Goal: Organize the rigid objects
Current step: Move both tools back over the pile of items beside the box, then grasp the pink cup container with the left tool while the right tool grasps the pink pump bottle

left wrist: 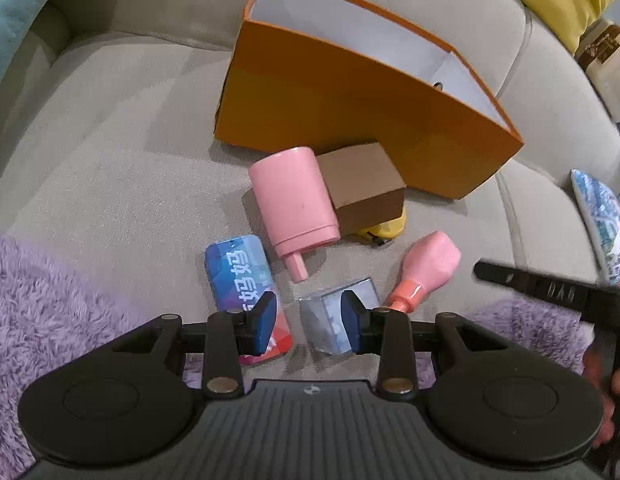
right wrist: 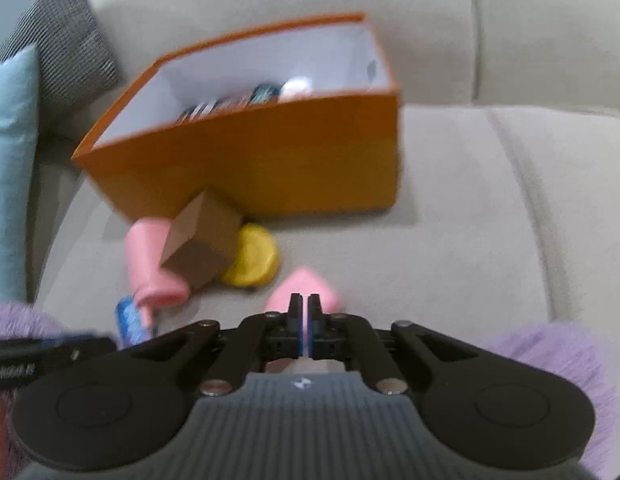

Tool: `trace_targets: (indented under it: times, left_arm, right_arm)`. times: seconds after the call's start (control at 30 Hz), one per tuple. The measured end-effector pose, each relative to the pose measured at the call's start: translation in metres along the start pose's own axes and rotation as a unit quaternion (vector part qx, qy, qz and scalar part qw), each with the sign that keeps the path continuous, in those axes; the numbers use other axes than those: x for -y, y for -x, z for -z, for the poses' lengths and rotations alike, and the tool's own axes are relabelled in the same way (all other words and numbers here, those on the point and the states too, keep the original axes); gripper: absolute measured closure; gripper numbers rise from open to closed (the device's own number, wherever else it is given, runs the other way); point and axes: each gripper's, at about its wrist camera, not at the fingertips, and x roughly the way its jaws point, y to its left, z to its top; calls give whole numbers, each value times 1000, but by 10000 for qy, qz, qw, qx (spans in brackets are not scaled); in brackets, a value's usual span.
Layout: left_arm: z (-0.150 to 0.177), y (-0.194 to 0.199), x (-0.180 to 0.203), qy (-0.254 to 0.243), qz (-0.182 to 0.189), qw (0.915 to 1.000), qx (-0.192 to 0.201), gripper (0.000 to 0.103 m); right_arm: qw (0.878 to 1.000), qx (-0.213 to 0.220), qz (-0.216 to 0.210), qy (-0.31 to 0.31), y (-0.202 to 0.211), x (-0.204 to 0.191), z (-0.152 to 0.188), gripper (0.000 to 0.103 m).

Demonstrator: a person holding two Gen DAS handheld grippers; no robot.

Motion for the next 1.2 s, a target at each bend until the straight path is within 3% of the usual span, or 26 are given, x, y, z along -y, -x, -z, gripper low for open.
trace_targets:
  times: [0.07,0.13,0.33,0.5,0.57,0.63,0.83,0.87,0.93,1.07,1.2]
  left_arm:
    - [2,-4,1,-51,-43,10000,-48,62]
    - [3,-6,1,-66,-30,9999,-88,62]
    - [2,-8,-5,28,-1,10000,-62,62]
    - [-4,-14,-10,180,11,9998,-8,60]
    - [-8,-20,-11,246,-22,9997,-1,55]
    - [-13,-27,-10,291,-58,9996,-6,51]
    - [-24,-52,-6,234,-211,9991,-270,51]
    - [-25,-56,-5,225,-234,9989,-330,53]
    - [-27,-61,-5,225,-244,9988,-368,80]
    - [-26,-52,-5,178,-343,9989,-278,89]
    - [-26,-24,-5,39,-483,9988,15,89]
  right_arm:
    - [9996,-223,-136,55,-10,-10,12,82]
    - [9988,-417,-258,14,-22,-19,22,75]
    - [9968,-769,-196,-4,-56,-29,28,73]
    - [9958,-915,-86,18,-77,-29,28,73]
    - [9959,-898,-125,69,-77,-30,27,78]
    - [9961,-856,-140,186,-72,-32,26,81]
    - [9973,-588,-84,435,-37,-33,12,87]
    - [9975,-526,-78,458,-32,-32,9,87]
    - [9981,-485,-48,382,-25,-26,3,88]
    - [9987,-407,63,305,-21,-18,-2,91]
    - [9993,-256,-96,253,-10,-13,-7,92]
